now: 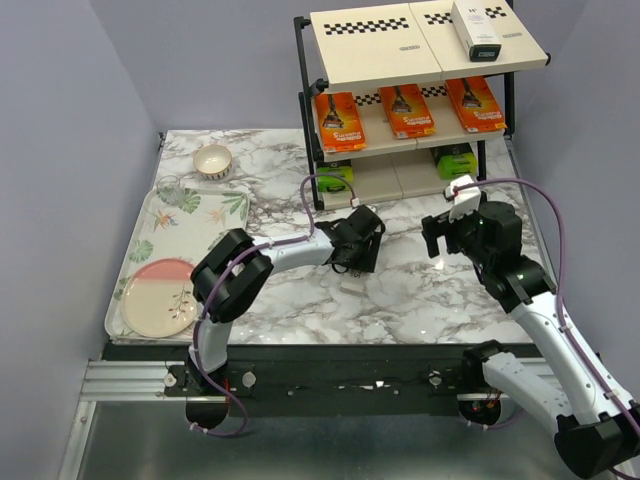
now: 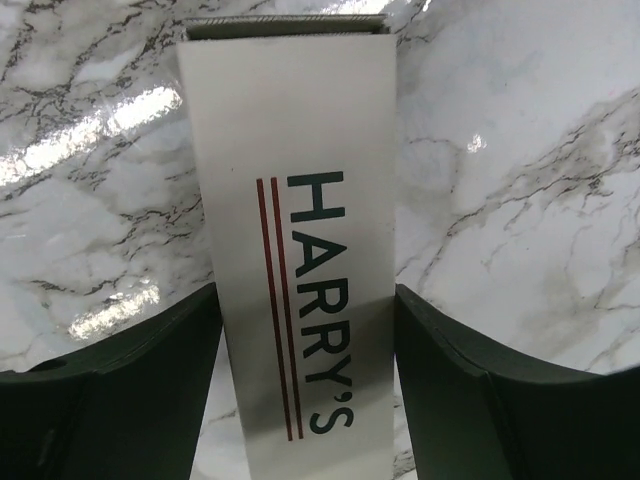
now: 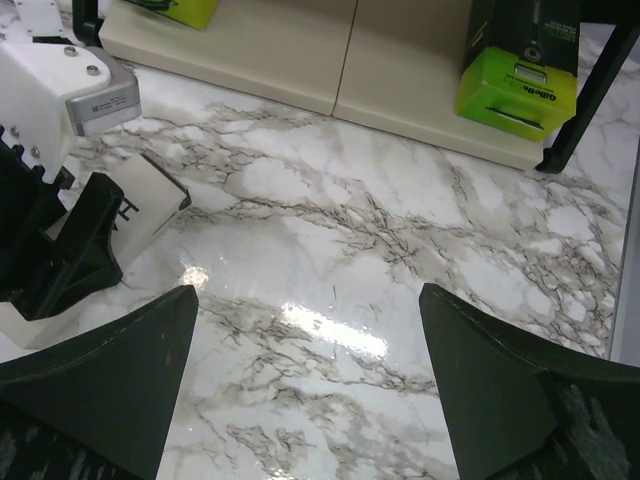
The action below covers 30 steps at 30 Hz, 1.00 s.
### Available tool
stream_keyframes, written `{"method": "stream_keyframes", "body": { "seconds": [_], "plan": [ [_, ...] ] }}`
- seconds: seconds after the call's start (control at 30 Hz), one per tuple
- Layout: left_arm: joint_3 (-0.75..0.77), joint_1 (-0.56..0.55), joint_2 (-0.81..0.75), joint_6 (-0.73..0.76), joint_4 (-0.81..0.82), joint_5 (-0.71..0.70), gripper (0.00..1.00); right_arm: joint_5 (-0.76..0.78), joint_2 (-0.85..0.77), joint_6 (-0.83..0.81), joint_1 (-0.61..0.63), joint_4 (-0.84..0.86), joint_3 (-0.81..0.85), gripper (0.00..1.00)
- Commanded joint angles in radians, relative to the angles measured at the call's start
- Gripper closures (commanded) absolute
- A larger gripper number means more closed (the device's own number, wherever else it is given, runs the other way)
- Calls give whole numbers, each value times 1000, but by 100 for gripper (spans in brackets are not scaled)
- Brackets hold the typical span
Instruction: Place and organize the shaving razors onto the shelf
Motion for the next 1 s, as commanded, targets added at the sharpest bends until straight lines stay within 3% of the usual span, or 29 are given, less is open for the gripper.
{"method": "stream_keyframes", "body": {
  "seconds": [0.0, 0.03, 0.07, 0.13, 0.17, 0.2, 0.3, 0.4, 0.47, 0.5, 0.53, 0.7, 0.8, 0.97],
  "plan": [
    [-54, 36, -43, 4, 26, 130, 32, -99, 2, -82, -5, -36, -10, 0],
    [-97, 70, -56, 11, 60, 182, 35, -136, 5, -106, -5, -53, -10, 0],
    [-121, 99, -66, 14, 102, 350, 39, -204, 7, -127, -5, -62, -13, 0],
    [-205, 186, -88, -27, 247, 522, 42, -284, 7, -190, -6, -80, -28, 0],
    [-238, 219, -93, -50, 321, 713, 42, -362, 8, -210, -5, -82, -31, 0],
    [-276, 246, -91, -96, 531, 841, 42, -400, 19, -242, -5, -90, -35, 0],
    [-394, 335, -53, -340, 935, 1142, 39, -553, 56, -320, -5, -131, -15, 0],
    [-401, 357, 7, -475, 1089, 1322, 36, -709, 113, -441, -5, -165, 1, 2],
    [-395, 354, 48, -639, 1233, 1390, 36, -792, 114, -498, -6, -121, -48, 1],
    [-401, 353, 68, -773, 1392, 1402, 36, -821, 111, -567, -3, -55, -68, 0],
    [-408, 353, 68, -802, 1438, 1419, 36, -842, 108, -606, -3, -18, -90, 0],
    [-422, 345, 30, -836, 1467, 1447, 32, -888, 152, -805, 5, 252, -197, 0],
    [-445, 330, -3, -807, 1441, 1460, 31, -924, 229, -926, 11, 240, -170, 0],
    [-427, 288, -51, -576, 1155, 1471, 32, -963, 304, -1009, 18, 205, -76, 0]
  ]
}}
